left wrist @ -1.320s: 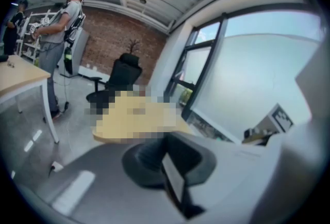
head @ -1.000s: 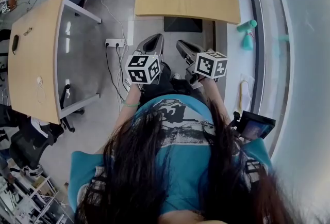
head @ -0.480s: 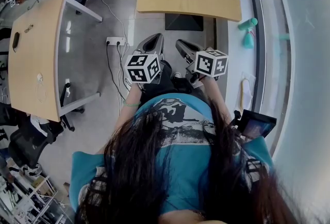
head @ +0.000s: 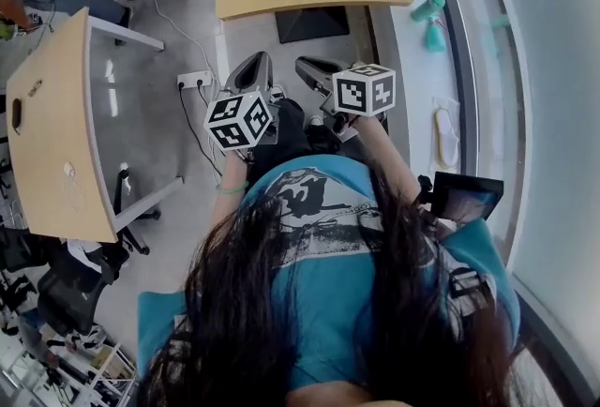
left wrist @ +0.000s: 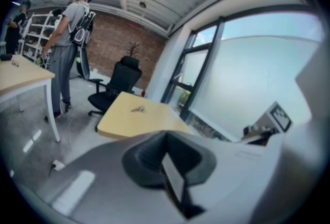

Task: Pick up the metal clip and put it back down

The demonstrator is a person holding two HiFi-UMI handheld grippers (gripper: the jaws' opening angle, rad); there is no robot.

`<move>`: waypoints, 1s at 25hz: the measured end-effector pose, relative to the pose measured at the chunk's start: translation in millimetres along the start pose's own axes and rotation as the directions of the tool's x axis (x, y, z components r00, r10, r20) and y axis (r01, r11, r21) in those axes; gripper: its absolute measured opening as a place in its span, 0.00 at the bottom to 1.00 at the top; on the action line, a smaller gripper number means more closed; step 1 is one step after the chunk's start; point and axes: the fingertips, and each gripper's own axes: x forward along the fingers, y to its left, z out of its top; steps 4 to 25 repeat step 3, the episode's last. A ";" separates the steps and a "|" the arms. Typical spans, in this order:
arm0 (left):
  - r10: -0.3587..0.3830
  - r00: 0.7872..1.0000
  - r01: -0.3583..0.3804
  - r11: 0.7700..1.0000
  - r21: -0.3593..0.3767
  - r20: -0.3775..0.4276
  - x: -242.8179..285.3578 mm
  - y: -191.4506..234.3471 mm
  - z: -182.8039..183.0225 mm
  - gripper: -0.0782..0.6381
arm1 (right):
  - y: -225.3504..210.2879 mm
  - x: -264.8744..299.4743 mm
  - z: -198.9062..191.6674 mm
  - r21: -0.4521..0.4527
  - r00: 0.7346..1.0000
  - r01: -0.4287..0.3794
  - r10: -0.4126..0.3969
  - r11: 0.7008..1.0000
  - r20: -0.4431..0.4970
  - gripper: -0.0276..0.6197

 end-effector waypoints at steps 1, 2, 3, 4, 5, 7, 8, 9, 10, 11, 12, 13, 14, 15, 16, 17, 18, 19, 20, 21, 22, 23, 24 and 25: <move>0.001 1.000 -0.001 1.000 -0.001 0.003 0.0 -1.3 -1.0 0.11 | -0.2 -1.6 -0.6 -0.003 1.000 -0.002 0.002 1.000 -0.002 0.09; 0.002 1.000 -0.002 1.000 -0.001 0.005 0.4 -3.0 -2.1 0.11 | -0.9 -3.5 -1.2 -0.007 1.000 -0.003 0.003 1.000 -0.004 0.09; 0.002 1.000 -0.002 1.000 -0.002 0.007 0.9 -4.8 -3.2 0.11 | -1.7 -5.6 -1.8 -0.010 1.000 -0.003 0.003 1.000 -0.006 0.09; 0.002 1.000 -0.002 1.000 -0.002 0.007 0.9 -4.8 -3.2 0.11 | -1.7 -5.6 -1.8 -0.010 1.000 -0.003 0.003 1.000 -0.006 0.09; 0.002 1.000 -0.002 1.000 -0.002 0.007 0.9 -4.8 -3.2 0.11 | -1.7 -5.6 -1.8 -0.010 1.000 -0.003 0.003 1.000 -0.006 0.09; 0.002 1.000 -0.002 1.000 -0.002 0.007 0.9 -4.8 -3.2 0.11 | -1.7 -5.6 -1.8 -0.010 1.000 -0.003 0.003 1.000 -0.006 0.09; 0.002 1.000 -0.002 1.000 -0.002 0.007 0.9 -4.8 -3.2 0.11 | -1.7 -5.6 -1.8 -0.010 1.000 -0.003 0.003 1.000 -0.006 0.09; 0.002 1.000 -0.002 1.000 -0.002 0.007 0.9 -4.8 -3.2 0.11 | -1.7 -5.6 -1.8 -0.010 1.000 -0.003 0.003 1.000 -0.006 0.09; 0.002 1.000 -0.002 1.000 -0.002 0.007 0.9 -4.8 -3.2 0.11 | -1.7 -5.6 -1.8 -0.010 1.000 -0.003 0.003 1.000 -0.006 0.09; 0.002 1.000 -0.002 1.000 -0.002 0.007 0.9 -4.8 -3.2 0.11 | -1.7 -5.6 -1.8 -0.010 1.000 -0.003 0.003 1.000 -0.006 0.09; 0.002 1.000 -0.002 1.000 -0.002 0.007 0.9 -4.8 -3.2 0.11 | -1.7 -5.6 -1.8 -0.010 1.000 -0.003 0.003 1.000 -0.006 0.09; 0.002 1.000 -0.002 1.000 -0.002 0.007 0.9 -4.8 -3.2 0.11 | -1.7 -5.6 -1.8 -0.010 1.000 -0.003 0.003 1.000 -0.006 0.09; 0.002 1.000 -0.002 1.000 -0.002 0.007 0.9 -4.8 -3.2 0.11 | -1.7 -5.6 -1.8 -0.010 1.000 -0.003 0.003 1.000 -0.006 0.09; 0.002 1.000 -0.002 1.000 -0.002 0.007 0.9 -4.8 -3.2 0.11 | -1.7 -5.6 -1.8 -0.010 1.000 -0.003 0.003 1.000 -0.006 0.09; 0.002 1.000 -0.002 1.000 -0.002 0.007 0.9 -4.8 -3.2 0.11 | -1.7 -5.6 -1.8 -0.010 1.000 -0.003 0.003 1.000 -0.006 0.09; 0.002 1.000 -0.002 1.000 -0.002 0.007 0.9 -4.8 -3.2 0.11 | -1.7 -5.6 -1.8 -0.010 1.000 -0.003 0.003 1.000 -0.006 0.09; 0.002 1.000 -0.002 1.000 -0.002 0.007 0.9 -4.8 -3.2 0.11 | -1.7 -5.6 -1.8 -0.010 1.000 -0.003 0.003 1.000 -0.006 0.09; 0.002 1.000 -0.002 1.000 -0.002 0.007 0.9 -4.8 -3.2 0.11 | -1.7 -5.6 -1.8 -0.010 1.000 -0.003 0.003 1.000 -0.006 0.09; 0.002 1.000 -0.002 1.000 -0.002 0.007 0.9 -4.8 -3.2 0.11 | -1.7 -5.6 -1.8 -0.010 1.000 -0.003 0.003 1.000 -0.006 0.09; 0.002 1.000 -0.002 1.000 -0.002 0.007 0.9 -4.8 -3.2 0.11 | -1.7 -5.6 -1.8 -0.010 1.000 -0.003 0.003 1.000 -0.006 0.09; 0.002 1.000 -0.002 1.000 -0.002 0.007 0.9 -4.8 -3.2 0.11 | -1.7 -5.6 -1.8 -0.010 1.000 -0.003 0.003 1.000 -0.006 0.09; 0.002 1.000 -0.002 1.000 -0.002 0.007 0.9 -4.8 -3.2 0.11 | -1.7 -5.6 -1.8 -0.010 1.000 -0.003 0.003 1.000 -0.006 0.09; 0.002 1.000 -0.002 1.000 -0.002 0.007 0.9 -4.8 -3.2 0.11 | -1.7 -5.6 -1.8 -0.010 1.000 -0.003 0.003 1.000 -0.006 0.09; 0.002 1.000 -0.002 1.000 -0.002 0.007 0.9 -4.8 -3.2 0.11 | -1.7 -5.6 -1.8 -0.010 1.000 -0.003 0.003 1.000 -0.006 0.09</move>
